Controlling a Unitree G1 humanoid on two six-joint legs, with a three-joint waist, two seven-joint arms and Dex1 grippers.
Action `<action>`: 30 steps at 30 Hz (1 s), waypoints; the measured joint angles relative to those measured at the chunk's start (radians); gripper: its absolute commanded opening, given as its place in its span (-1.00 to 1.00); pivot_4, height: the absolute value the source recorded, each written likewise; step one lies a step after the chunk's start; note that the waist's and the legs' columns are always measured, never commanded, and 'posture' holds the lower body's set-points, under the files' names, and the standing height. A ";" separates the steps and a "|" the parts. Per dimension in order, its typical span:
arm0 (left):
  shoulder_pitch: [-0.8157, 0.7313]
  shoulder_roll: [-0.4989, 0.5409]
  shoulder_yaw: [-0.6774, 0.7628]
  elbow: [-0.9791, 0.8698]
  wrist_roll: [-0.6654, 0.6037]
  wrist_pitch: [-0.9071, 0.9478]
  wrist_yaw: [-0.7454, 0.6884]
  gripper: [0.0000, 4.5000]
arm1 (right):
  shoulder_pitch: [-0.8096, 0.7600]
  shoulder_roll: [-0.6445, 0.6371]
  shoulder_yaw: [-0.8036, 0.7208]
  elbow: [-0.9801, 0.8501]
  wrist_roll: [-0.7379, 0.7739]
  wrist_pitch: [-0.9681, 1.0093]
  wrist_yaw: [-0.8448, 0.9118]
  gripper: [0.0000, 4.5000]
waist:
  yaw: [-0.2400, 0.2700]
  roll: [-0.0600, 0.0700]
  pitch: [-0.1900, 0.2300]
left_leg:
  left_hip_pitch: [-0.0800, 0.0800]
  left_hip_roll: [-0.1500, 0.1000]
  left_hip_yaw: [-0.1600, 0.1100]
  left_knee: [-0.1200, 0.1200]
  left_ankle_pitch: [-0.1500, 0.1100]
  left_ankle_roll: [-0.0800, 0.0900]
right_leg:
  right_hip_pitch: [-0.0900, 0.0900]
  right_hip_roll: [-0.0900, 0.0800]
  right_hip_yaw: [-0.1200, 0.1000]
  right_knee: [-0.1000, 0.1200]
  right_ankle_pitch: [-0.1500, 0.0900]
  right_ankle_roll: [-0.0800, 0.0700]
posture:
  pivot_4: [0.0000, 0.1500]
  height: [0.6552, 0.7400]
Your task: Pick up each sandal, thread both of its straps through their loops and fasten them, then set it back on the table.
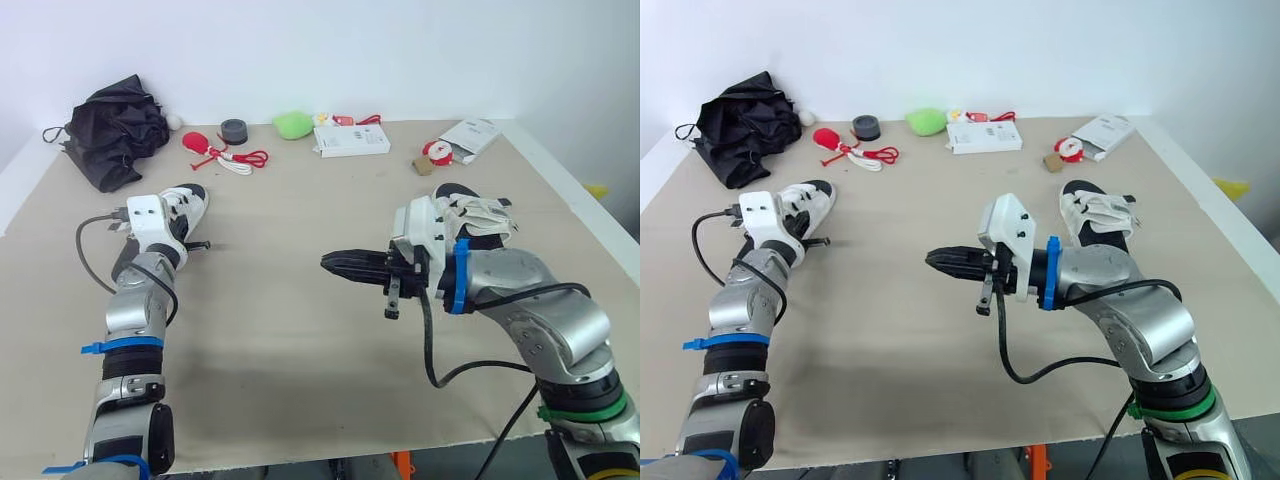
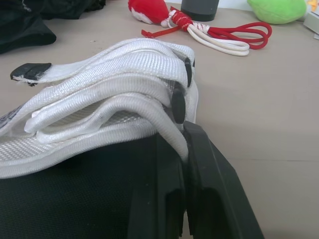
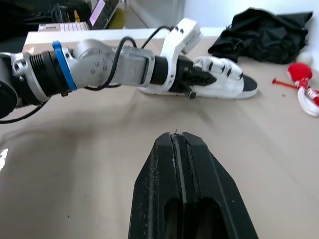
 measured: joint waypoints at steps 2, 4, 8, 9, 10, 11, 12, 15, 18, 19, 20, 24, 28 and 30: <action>0.000 -0.014 -0.001 0.000 -0.004 0.001 0.004 -0.40 | -0.001 0.015 -0.001 0.003 -0.010 -0.008 -0.011 -1.00 | 0.000 0.000 0.000 | 0.000 0.000 0.000 0.000 0.000 0.000 | 0.000 0.000 0.000 0.000 0.000 0.000 | 1.00 1.00; 0.000 -0.025 -0.008 -0.005 -0.007 0.000 0.003 0.09 | -0.002 0.028 -0.002 0.003 -0.012 -0.011 -0.019 -1.00 | 0.000 0.000 0.000 | 0.000 0.000 0.000 0.000 0.000 0.000 | 0.000 0.000 0.000 0.000 0.000 0.000 | 1.00 1.00; 0.001 -0.025 -0.012 -0.029 -0.003 0.002 0.015 0.79 | -0.001 0.039 -0.010 0.004 -0.013 -0.017 -0.031 -1.00 | -0.001 0.000 0.000 | 0.000 0.001 0.000 0.000 0.000 0.000 | 0.000 0.001 0.000 0.000 0.000 0.000 | 1.00 1.00; 0.013 -0.025 -0.012 -0.050 -0.004 0.004 0.019 0.79 | 0.001 0.041 -0.010 0.006 -0.013 -0.020 -0.033 -1.00 | -0.001 0.000 0.000 | 0.000 0.001 0.000 0.000 0.000 0.000 | 0.000 0.001 0.000 0.000 0.000 0.000 | 1.00 1.00; 0.037 -0.027 -0.012 -0.092 -0.006 0.019 0.025 0.79 | 0.006 0.045 -0.011 0.013 -0.013 -0.026 -0.034 -1.00 | -0.003 0.000 0.000 | 0.000 0.001 0.000 0.000 0.000 0.000 | 0.000 0.001 0.001 0.000 0.003 -0.004 | 1.00 1.00; 0.041 -0.027 -0.012 -0.103 -0.007 0.029 0.032 0.79 | 0.007 0.045 -0.011 0.020 -0.013 -0.027 -0.035 -1.00 | -0.003 0.000 0.000 | 0.000 0.001 0.000 0.000 0.000 0.000 | 0.000 0.001 0.000 0.000 0.003 -0.005 | 1.00 1.00; 0.046 -0.028 -0.011 -0.114 -0.008 0.031 0.035 0.79 | 0.007 0.045 -0.011 0.021 -0.013 -0.028 -0.035 -1.00 | -0.003 0.000 0.000 | 0.000 0.001 0.000 0.000 0.000 0.000 | 0.000 0.001 0.000 0.000 0.003 -0.005 | 1.00 1.00; 0.118 -0.028 -0.002 -0.279 -0.050 0.105 0.040 0.79 | 0.011 0.047 -0.018 0.048 -0.012 -0.050 -0.015 -1.00 | -0.006 0.000 0.000 | 0.000 0.001 0.001 0.000 0.000 -0.001 | 0.000 0.001 0.002 0.000 0.003 -0.005 | 1.00 1.00; 0.139 -0.025 0.022 -0.374 -0.084 0.159 0.044 0.79 | 0.011 0.048 -0.028 0.081 -0.013 -0.061 -0.002 -1.00 | -0.005 0.000 0.000 | 0.001 0.001 0.001 0.000 0.000 -0.001 | 0.000 0.002 0.001 0.000 0.003 -0.005 | 1.00 1.00; 0.139 -0.023 0.028 -0.393 -0.091 0.171 0.049 0.79 | 0.011 0.048 -0.030 0.082 -0.013 -0.065 0.004 -1.00 | -0.004 0.000 0.000 | 0.001 0.002 0.001 0.000 0.000 -0.001 | 0.000 0.002 0.001 0.000 0.002 -0.004 | 1.00 1.00; 0.139 -0.022 0.031 -0.408 -0.093 0.183 0.054 0.79 | 0.011 0.048 -0.032 0.083 -0.013 -0.071 0.008 -1.00 | -0.004 0.000 0.000 | 0.001 0.002 0.001 0.000 0.001 -0.001 | 0.000 0.002 0.001 0.000 0.001 -0.001 | 1.00 1.00; 0.218 -0.024 0.080 -0.506 -0.266 0.269 -0.003 0.79 | -0.001 0.055 -0.033 0.123 -0.012 -0.085 0.038 -1.00 | -0.009 0.000 0.000 | 0.002 0.003 0.003 0.000 0.001 -0.002 | 0.000 0.003 0.003 0.000 0.001 0.000 | 1.00 1.00; 0.551 0.122 0.069 -0.821 -0.694 0.488 -0.322 0.79 | 0.033 0.020 -0.039 0.206 -0.015 -0.098 0.116 -1.00 | -0.027 0.000 0.000 | 0.003 0.003 0.006 -0.001 -0.002 -0.003 | -0.002 0.000 0.006 0.006 -0.002 -0.005 | 1.00 1.00; 0.593 0.157 0.045 -0.869 -0.735 0.517 -0.352 0.79 | 0.063 0.020 -0.034 0.201 -0.020 -0.098 0.124 -1.00 | -0.016 0.000 0.000 | 0.003 0.001 0.004 -0.001 -0.002 -0.003 | -0.002 0.000 0.004 0.008 -0.005 -0.004 | 1.00 1.00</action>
